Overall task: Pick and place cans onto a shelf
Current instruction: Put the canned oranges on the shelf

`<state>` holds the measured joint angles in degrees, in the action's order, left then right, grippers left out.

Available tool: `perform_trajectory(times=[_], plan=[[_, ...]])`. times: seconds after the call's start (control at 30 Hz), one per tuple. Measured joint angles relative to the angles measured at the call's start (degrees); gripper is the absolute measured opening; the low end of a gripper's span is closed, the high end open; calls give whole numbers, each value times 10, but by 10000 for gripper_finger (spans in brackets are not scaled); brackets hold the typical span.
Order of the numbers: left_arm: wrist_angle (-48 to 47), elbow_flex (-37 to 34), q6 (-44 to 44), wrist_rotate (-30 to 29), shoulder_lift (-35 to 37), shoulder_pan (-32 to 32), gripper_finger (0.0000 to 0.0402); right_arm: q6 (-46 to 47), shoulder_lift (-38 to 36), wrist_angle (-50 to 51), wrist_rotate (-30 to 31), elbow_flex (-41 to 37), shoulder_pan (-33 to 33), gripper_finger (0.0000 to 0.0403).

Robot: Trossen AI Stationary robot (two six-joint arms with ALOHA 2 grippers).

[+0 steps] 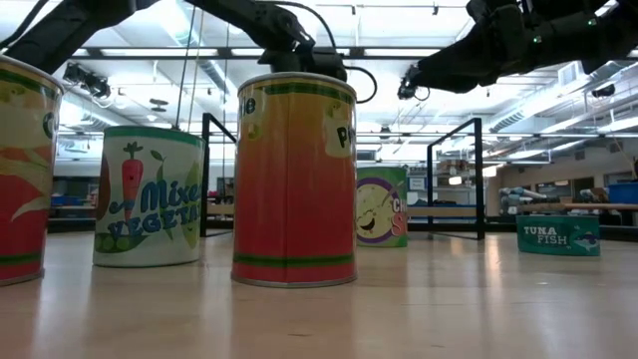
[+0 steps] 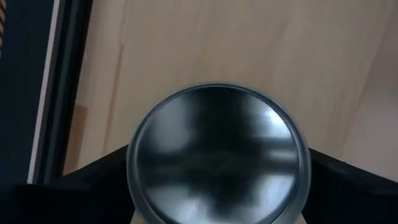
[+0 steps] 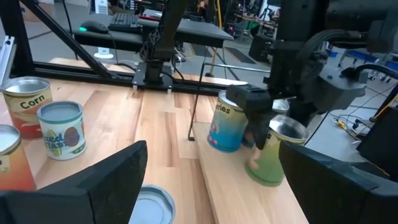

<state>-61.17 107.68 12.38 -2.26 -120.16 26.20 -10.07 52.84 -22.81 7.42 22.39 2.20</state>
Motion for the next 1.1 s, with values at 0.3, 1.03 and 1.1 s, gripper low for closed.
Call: perform_trajectory(times=[0.3,1.03,1.1], plan=[[-1,0,19,-32,3,-6,356,3,0,-3,-13,0,0,372],[5,0,3,-55,15,-11,355,7,0,-6,-17,0,0,372],[7,0,3,-55,15,-11,355,9,0,-6,-17,0,0,372]])
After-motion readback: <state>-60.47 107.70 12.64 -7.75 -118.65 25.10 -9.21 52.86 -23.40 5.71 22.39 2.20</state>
